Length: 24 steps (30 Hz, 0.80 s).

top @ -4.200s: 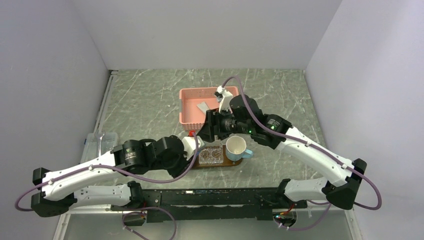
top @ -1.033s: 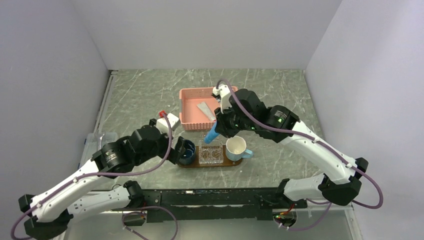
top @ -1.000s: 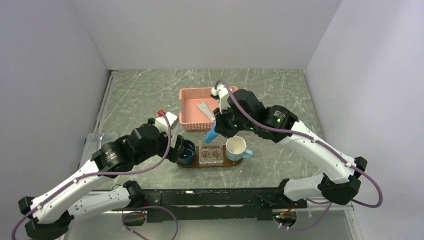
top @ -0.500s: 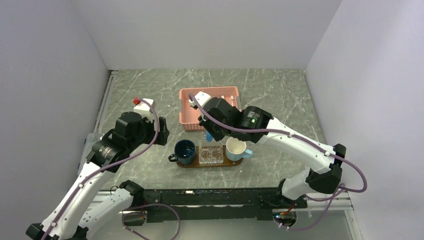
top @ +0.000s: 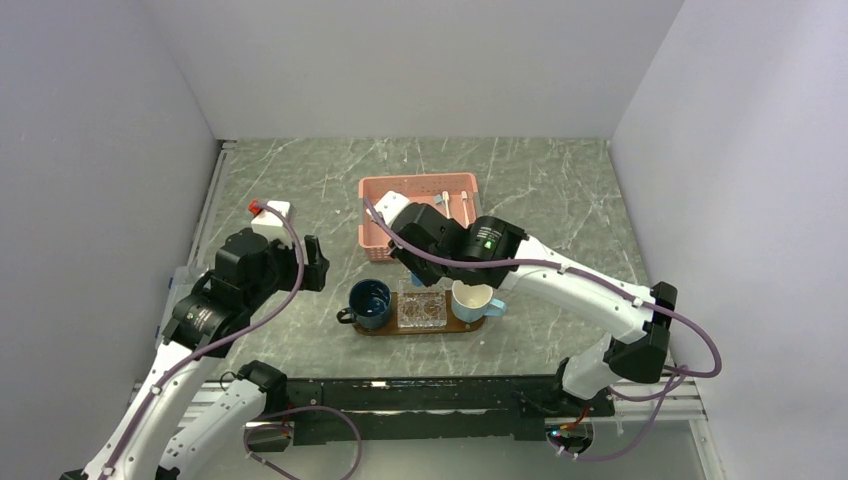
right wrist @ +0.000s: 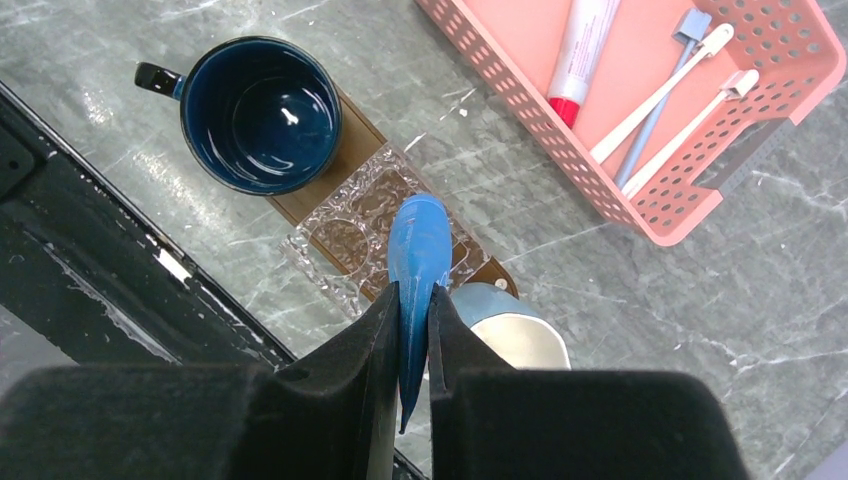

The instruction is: Prepare toiletry sets of a toothbrush and toothpaste on the tray

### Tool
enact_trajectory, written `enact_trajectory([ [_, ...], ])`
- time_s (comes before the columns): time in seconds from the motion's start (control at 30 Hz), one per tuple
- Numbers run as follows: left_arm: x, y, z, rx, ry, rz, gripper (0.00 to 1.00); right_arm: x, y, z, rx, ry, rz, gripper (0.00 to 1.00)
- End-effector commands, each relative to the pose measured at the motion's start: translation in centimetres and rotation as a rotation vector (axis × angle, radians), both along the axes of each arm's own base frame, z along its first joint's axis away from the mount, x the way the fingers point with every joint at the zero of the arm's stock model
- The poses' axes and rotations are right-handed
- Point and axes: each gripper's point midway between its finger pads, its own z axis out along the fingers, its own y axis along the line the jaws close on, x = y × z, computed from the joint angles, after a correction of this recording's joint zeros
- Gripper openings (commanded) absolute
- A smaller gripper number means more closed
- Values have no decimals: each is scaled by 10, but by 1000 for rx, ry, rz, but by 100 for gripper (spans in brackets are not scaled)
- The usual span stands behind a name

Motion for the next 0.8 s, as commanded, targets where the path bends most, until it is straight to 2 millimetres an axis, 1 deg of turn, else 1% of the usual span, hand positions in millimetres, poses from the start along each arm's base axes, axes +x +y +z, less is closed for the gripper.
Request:
enact_trajectory([
  [0.0, 6, 0, 4, 5, -28, 2, 97, 3, 9, 6, 40, -29, 4, 0],
  [0.37, 5, 0, 4, -1, -35, -3, 98, -2, 16, -7, 51, 3, 13, 0],
  [0.77, 4, -1, 4, -2, -35, -5, 98, -2, 21, -16, 50, 13, 13, 0],
])
